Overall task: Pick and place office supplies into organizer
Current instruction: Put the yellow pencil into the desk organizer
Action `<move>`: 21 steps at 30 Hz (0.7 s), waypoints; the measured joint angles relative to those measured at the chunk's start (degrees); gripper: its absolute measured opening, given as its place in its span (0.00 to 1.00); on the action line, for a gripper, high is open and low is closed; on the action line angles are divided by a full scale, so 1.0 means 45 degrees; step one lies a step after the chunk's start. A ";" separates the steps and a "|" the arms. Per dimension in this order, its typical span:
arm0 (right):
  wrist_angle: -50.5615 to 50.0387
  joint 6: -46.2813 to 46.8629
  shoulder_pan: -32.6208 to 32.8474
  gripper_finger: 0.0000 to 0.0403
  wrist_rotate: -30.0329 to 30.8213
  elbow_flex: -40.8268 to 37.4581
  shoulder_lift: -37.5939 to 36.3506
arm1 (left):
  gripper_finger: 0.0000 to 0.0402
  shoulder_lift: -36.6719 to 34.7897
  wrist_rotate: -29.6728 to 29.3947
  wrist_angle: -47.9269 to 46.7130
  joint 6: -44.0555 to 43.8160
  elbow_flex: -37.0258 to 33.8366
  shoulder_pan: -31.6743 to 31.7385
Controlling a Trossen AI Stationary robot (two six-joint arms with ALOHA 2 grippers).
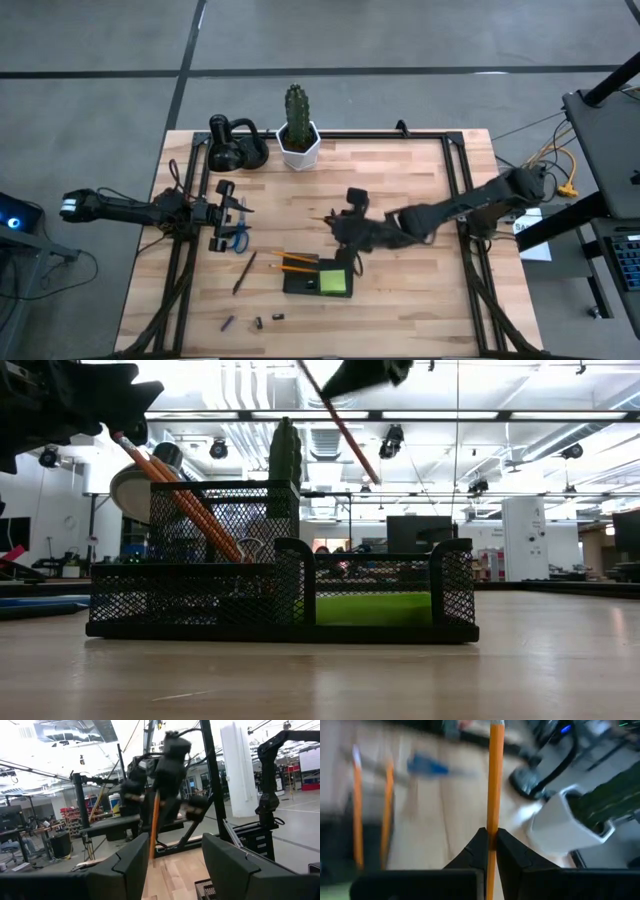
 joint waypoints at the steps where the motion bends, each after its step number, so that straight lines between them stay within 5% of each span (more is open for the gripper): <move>1: 0.0466 0.0435 0.0188 0.03 0.0358 0.0000 0.0000 | 0.42 0.0010 0.0000 0.0001 -0.0004 -0.0004 0.0004; 7: 0.3207 0.1981 0.0993 0.03 0.2996 -0.0296 0.0000 | 0.42 0.0027 0.0000 -0.0014 -0.0092 -0.0002 0.0000; 11: 0.5711 0.0669 0.1367 0.03 0.4957 -0.0966 0.0002 | 0.42 0.0029 0.0001 -0.0023 -0.0097 -0.0003 0.0001; 21: 1.0534 -0.0130 0.1207 0.03 0.1853 -0.3356 0.0014 | 0.42 0.0019 0.0001 -0.0032 -0.0092 -0.0005 0.0000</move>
